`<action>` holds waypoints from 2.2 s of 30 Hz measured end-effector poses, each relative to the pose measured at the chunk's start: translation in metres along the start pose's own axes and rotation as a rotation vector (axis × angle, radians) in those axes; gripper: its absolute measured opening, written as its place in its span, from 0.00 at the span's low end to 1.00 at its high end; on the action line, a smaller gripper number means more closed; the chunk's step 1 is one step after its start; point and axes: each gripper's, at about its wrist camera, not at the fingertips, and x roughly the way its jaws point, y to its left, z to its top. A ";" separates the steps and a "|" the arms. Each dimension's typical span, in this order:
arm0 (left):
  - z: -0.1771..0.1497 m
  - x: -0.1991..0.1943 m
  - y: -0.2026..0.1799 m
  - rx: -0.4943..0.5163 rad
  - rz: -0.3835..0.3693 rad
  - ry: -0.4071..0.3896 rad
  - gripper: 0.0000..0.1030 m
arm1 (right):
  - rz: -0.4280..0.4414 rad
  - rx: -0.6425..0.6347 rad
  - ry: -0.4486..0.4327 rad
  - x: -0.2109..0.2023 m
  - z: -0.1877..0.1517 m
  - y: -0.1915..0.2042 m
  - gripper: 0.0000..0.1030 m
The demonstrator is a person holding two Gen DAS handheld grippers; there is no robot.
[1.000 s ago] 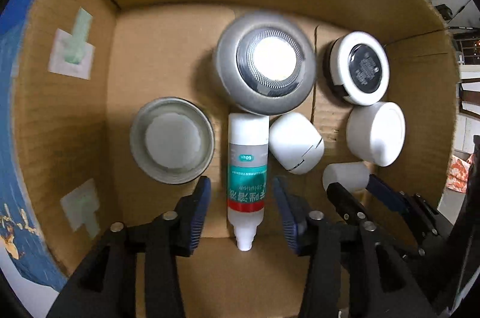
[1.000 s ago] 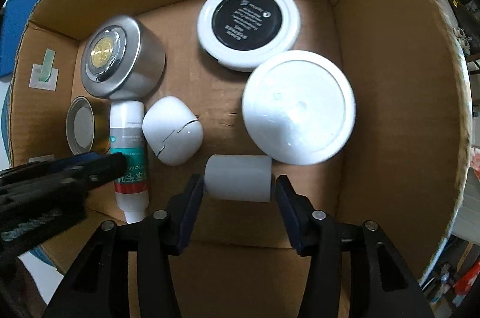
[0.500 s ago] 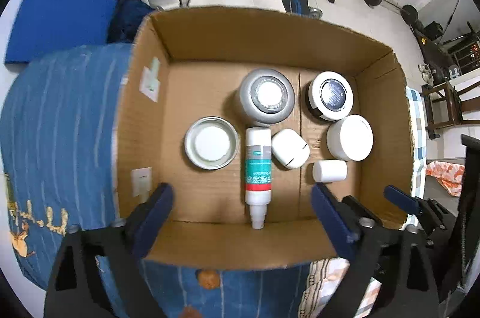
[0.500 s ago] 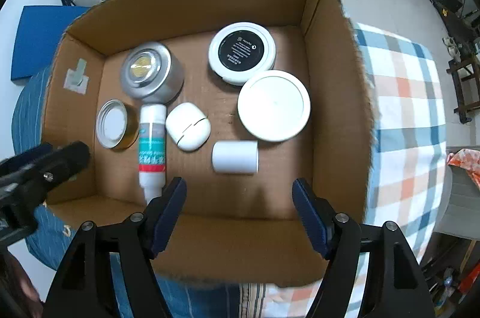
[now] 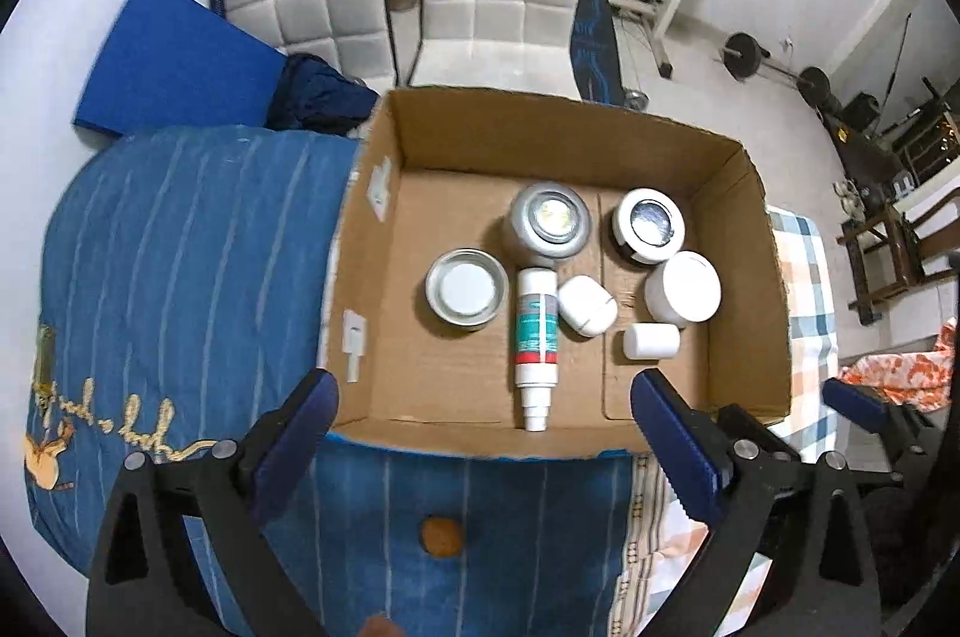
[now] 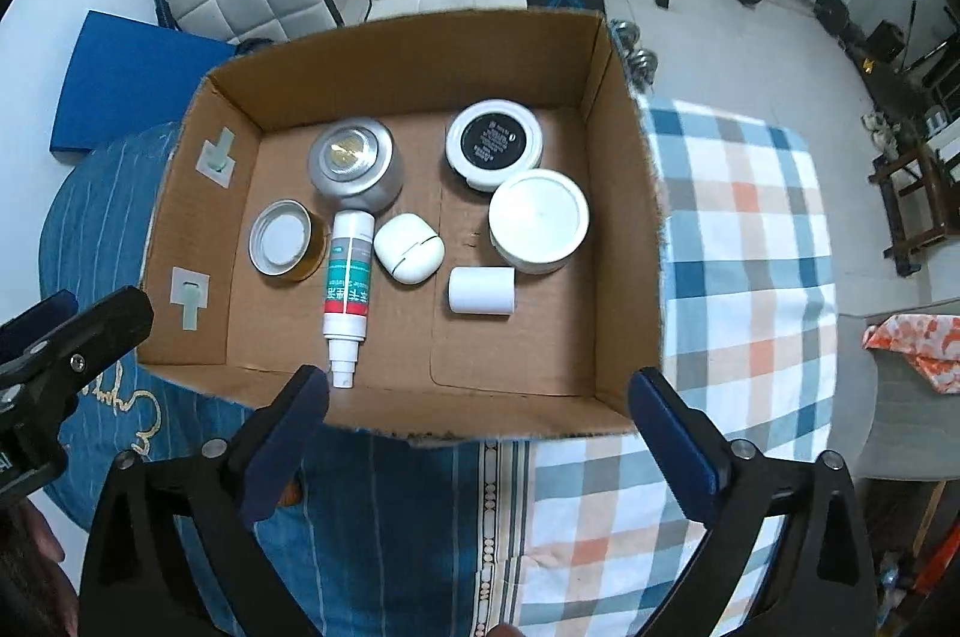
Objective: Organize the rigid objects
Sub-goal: 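Move the left tool out of the box toward the walnut, then grasp the walnut with the left tool, then carry the walnut into the box beside the silver lid and release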
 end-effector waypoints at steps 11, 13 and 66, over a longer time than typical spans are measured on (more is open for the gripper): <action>-0.038 -0.017 0.008 0.020 0.040 -0.044 0.97 | -0.004 -0.012 -0.077 -0.033 -0.027 0.007 1.00; -0.052 -0.004 0.013 0.019 0.047 0.005 0.97 | -0.002 -0.004 -0.058 -0.028 -0.034 0.005 1.00; -0.093 -0.013 0.054 -0.170 -0.108 0.156 0.29 | 0.003 0.029 -0.035 -0.003 -0.027 -0.004 1.00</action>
